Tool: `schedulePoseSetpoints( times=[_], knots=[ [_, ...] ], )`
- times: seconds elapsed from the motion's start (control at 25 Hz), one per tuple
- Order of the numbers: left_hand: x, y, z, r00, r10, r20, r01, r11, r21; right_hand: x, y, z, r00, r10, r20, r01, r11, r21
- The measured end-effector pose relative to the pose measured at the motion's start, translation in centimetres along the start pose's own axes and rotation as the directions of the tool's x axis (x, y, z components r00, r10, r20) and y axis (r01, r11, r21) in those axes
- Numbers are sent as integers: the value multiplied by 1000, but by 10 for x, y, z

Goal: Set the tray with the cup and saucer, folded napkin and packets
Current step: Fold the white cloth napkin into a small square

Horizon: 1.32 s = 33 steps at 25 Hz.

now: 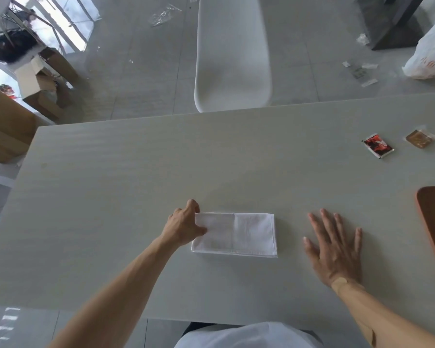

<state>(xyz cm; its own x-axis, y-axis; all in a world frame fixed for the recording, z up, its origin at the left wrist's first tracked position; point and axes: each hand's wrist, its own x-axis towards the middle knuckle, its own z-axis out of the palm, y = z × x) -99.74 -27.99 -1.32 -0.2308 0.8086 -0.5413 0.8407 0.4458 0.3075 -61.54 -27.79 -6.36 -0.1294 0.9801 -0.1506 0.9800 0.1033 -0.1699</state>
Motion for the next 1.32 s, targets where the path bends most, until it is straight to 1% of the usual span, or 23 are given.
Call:
schedulePoseSetpoints(
  times=[0.04, 0.08, 0.16, 0.2, 0.28, 0.36, 0.44, 0.56, 0.72, 0.84, 1.04, 1.24, 1.32],
  knots=[
    [-2, 0, -1, 998, -56, 25, 58, 994, -97, 0, 0, 1, 1000, 0, -9, 0, 1000, 8],
    [-4, 0, -3, 990, -131, 55, 140, 967, -214, -1, 0, 1, 1000, -3, -19, 3, 1000, 12],
    [-10, 5, -9, 955, -248, 161, 294, 853, -431, -1, -1, 2, 999, -9, -45, 10, 1000, 25],
    [-13, 8, -12, 938, -271, 218, 345, 801, -489, -1, -1, 2, 998, -13, -57, 15, 999, 32],
    [-20, 14, -17, 923, -271, 272, 381, 736, -560, -1, -1, 1, 997, -20, -71, 22, 999, 38],
    [-28, 23, -21, 937, -250, 244, 348, 707, -615, 0, 0, 1, 997, -15, -73, 18, 999, 39],
    [-35, 32, -27, 954, -219, 204, 300, 709, -638, -1, 0, 1, 998, -11, -65, 13, 999, 34],
    [-45, 52, -31, 972, -147, 186, 234, 713, -661, -1, 1, 1, 998, -12, -67, 13, 1000, 26],
    [-60, 85, -20, 989, -55, 134, 128, 761, -636, 0, 3, 2, 997, -14, -70, 17, 999, 40],
    [-62, 106, -10, 997, -31, 68, 68, 757, -649, -1, 3, 2, 997, -17, -79, 20, 999, 36],
    [-59, 134, 8, 999, -26, 40, 46, 773, -633, 0, 4, 6, 996, -17, -89, 20, 999, 27],
    [-51, 151, 39, 999, -17, 32, 31, 856, -516, 2, 4, 8, 995, -20, -94, 20, 1000, 9],
    [-47, 156, 51, 999, -18, 28, 29, 872, -489, 1, 4, 8, 995, -22, -98, 22, 1000, 2]
  ],
)
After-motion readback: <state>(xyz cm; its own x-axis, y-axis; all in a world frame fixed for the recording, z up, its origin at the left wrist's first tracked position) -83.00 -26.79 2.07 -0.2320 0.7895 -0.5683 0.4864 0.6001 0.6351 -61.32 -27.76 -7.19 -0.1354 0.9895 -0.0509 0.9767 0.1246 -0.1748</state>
